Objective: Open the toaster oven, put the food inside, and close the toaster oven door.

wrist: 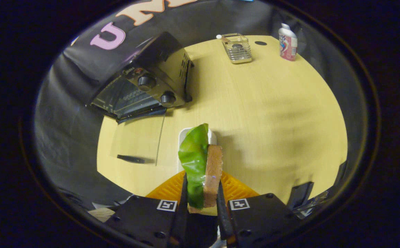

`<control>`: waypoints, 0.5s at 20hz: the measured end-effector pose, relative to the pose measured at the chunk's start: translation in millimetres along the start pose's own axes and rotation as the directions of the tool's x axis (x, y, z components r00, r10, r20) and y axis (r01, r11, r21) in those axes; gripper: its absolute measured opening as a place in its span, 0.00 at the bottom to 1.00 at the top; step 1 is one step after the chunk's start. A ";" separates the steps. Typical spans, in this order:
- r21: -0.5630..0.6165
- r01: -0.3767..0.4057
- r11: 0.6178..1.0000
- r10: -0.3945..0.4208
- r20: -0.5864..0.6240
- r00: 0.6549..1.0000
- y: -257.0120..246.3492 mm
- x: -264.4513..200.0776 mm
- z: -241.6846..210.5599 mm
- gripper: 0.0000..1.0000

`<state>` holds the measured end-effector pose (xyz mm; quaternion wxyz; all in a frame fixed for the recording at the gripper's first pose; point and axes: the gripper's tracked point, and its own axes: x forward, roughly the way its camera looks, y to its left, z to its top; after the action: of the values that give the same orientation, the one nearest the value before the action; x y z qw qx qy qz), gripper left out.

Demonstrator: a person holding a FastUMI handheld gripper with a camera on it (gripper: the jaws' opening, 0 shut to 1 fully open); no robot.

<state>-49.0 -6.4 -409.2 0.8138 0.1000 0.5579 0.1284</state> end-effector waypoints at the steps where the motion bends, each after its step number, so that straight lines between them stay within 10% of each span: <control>1: 0.002 -0.007 1.000 0.007 -0.003 1.000 3.5 -3.3 -1.1 0.49; 10: 0.139 -0.153 0.978 0.131 0.160 0.978 52.9 -50.9 28.8 0.41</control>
<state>-44.9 26.9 -337.8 0.8321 0.2104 0.4948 0.1359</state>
